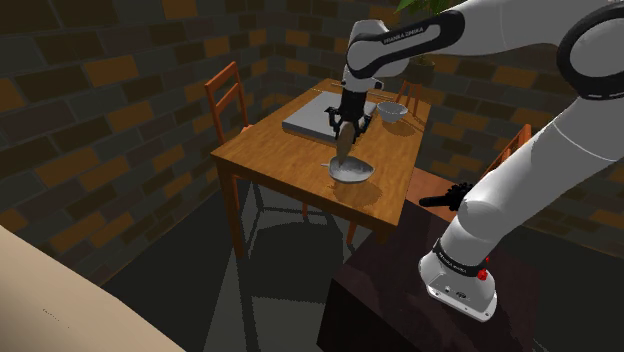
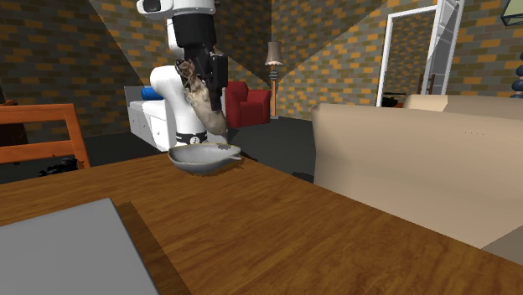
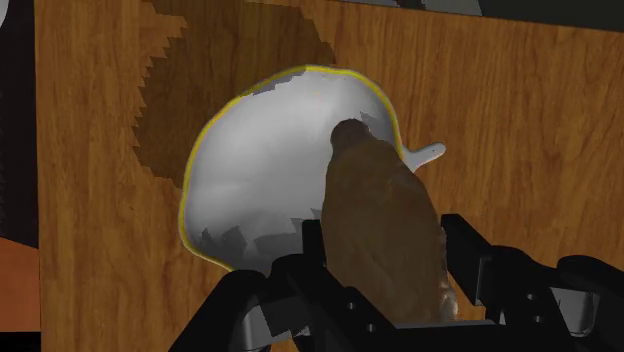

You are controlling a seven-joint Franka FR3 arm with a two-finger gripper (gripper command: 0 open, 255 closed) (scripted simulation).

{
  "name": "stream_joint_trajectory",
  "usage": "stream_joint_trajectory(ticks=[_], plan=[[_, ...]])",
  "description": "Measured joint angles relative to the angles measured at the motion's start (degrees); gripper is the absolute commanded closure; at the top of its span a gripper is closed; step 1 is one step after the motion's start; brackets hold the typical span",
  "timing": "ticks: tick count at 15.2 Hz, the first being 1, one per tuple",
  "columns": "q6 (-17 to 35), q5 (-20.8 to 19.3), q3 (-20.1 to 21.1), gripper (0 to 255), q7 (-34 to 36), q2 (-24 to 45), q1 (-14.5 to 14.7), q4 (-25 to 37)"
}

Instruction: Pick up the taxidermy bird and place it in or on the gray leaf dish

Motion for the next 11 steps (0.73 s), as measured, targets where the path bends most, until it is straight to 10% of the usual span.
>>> stream_joint_trajectory(ticks=[11], plan=[[7.53, 0.29, -0.63, 255, -1.94, -1.43, -0.36, -9.12]])
